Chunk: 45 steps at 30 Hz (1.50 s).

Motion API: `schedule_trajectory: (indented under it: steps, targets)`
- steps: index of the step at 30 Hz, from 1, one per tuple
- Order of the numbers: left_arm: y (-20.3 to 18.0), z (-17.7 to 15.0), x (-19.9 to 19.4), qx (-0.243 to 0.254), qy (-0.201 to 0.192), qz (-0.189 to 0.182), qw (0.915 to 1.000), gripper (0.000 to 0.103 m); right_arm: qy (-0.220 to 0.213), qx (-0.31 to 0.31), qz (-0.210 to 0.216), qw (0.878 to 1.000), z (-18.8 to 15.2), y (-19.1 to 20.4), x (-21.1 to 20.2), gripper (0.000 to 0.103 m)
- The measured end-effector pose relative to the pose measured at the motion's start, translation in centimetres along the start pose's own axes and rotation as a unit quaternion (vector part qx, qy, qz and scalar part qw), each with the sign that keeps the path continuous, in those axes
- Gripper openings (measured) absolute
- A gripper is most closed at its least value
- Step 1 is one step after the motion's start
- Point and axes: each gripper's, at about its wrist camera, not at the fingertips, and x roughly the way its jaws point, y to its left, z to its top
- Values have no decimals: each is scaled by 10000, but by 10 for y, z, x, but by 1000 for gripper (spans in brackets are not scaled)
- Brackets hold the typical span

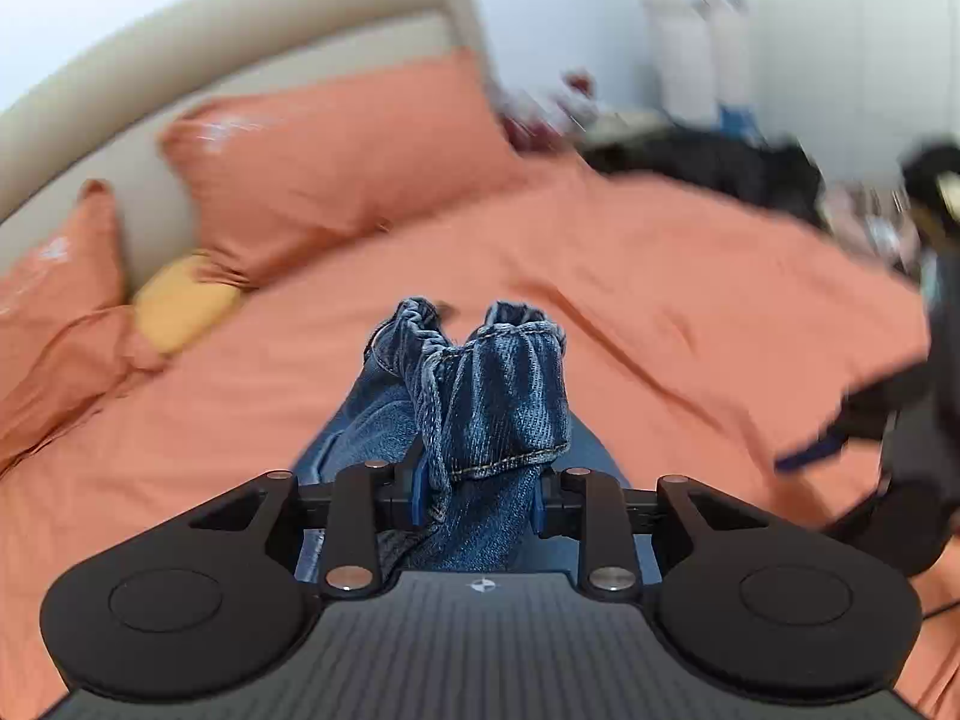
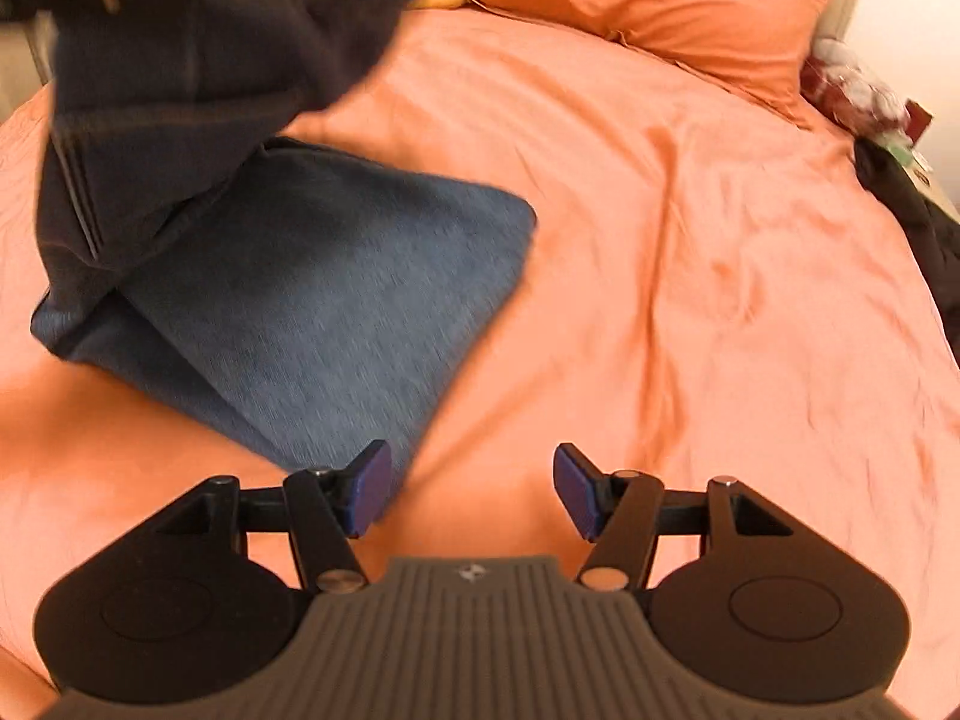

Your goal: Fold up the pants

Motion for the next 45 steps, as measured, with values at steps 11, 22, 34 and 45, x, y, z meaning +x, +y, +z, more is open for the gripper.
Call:
schedule_trajectory:
  steps: [11,22,34,45]
  targets:
    - [-55,-48,71,649,1074,-796,9889,52,195,127,68,9997,-25,-10,9,58]
    - [15,-52,31,69,940,-1589,9828,78,-129,214,380,9990,6,9,-23,56]
    - [120,-156,10,58,1484,-552,9874,85,-192,1705,724,9825,74,15,14,50]
    - [126,-184,25,-198,1604,-396,9861,38,-68,1929,545,9797,97,26,29,9]
